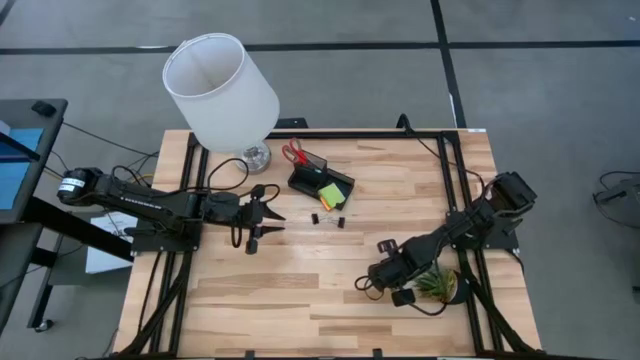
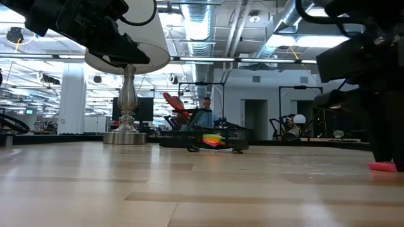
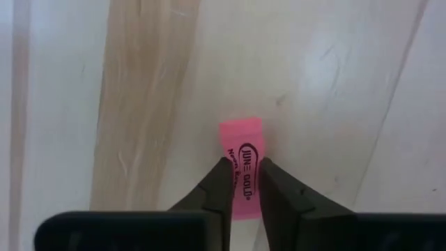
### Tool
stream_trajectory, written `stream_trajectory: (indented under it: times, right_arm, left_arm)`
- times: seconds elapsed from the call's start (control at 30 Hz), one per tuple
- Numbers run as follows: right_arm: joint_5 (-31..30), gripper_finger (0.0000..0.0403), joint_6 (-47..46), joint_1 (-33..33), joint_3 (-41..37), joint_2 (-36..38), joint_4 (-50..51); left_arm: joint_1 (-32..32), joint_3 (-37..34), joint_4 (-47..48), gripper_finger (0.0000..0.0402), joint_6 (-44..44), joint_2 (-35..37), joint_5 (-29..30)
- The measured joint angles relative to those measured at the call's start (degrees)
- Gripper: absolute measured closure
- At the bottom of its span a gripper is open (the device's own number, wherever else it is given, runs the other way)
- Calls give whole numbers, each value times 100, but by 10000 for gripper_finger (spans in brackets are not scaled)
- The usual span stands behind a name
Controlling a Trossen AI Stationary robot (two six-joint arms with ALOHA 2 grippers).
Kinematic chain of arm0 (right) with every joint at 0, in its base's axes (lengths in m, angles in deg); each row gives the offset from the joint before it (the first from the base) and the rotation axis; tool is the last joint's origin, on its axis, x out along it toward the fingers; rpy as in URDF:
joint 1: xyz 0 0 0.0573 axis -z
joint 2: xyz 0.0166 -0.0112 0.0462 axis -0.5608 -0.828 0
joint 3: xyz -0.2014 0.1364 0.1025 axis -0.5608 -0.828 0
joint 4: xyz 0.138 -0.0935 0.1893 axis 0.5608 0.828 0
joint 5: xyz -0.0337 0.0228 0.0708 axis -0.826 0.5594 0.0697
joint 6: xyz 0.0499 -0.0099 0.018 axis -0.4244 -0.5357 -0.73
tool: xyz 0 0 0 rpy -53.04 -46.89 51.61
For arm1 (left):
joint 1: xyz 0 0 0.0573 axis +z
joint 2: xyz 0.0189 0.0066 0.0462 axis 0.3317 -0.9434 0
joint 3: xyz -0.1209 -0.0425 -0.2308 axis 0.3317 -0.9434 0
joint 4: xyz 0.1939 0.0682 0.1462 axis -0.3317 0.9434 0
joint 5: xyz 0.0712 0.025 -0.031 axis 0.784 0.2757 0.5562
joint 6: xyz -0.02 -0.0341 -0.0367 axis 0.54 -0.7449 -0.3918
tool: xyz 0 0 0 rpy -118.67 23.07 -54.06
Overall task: Pick and place office supplies into organizer
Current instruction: Put the pink eraser into the black desk organizer
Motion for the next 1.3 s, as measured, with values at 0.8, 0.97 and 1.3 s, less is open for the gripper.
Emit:
stream_trajectory:
  times: [0.8,0.97,1.3]
  right_arm:
    - [-1123,349,1413,3387,1220,43,-3018]
    - [-347,349,1352,3655,1224,-461,-4061]
    - [-1731,349,2044,3694,1734,-1439,-4336]
  left_arm:
    - [-1,0,-37,290,125,0,2]
    - [-2,0,-37,290,315,3,209]
    - [-2,0,65,290,417,7,335]
